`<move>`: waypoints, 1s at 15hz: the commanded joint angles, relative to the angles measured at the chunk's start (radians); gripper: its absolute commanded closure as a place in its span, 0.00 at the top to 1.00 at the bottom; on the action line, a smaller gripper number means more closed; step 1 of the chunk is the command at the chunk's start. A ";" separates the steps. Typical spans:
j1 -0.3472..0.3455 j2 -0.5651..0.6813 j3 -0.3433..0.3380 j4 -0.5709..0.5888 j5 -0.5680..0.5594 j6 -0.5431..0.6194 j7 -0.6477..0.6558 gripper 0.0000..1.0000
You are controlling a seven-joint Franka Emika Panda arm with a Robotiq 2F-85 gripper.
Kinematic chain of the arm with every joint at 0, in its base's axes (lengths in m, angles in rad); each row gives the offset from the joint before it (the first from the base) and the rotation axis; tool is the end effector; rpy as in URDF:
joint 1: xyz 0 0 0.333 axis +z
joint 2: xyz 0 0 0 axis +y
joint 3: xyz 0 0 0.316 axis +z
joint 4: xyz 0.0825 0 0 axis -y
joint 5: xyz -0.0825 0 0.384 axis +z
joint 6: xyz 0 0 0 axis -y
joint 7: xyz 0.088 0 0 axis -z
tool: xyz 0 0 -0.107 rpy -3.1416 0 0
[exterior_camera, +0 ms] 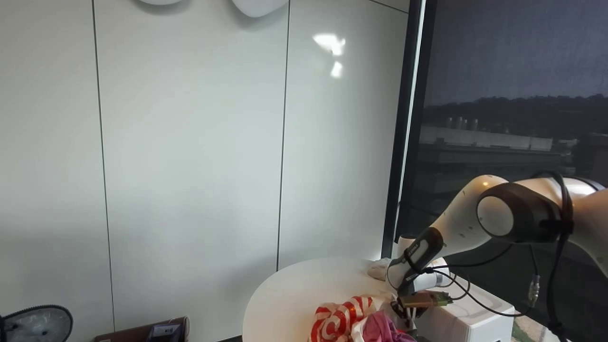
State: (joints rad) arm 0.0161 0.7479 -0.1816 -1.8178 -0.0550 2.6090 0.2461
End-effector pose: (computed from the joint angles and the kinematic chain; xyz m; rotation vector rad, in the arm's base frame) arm 0.6407 -0.0992 0.1350 2.9548 -0.4676 0.0874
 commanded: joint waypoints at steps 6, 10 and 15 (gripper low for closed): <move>0.102 -0.036 -0.083 0.050 -0.107 -0.384 0.125 0.00; 0.040 -0.028 -0.014 0.144 -0.050 -0.700 0.059 0.00; -0.030 -0.035 0.039 0.277 0.026 -0.985 0.008 0.00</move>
State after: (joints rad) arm 0.0415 0.7284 -0.1843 -1.6280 -0.0731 1.7557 0.3061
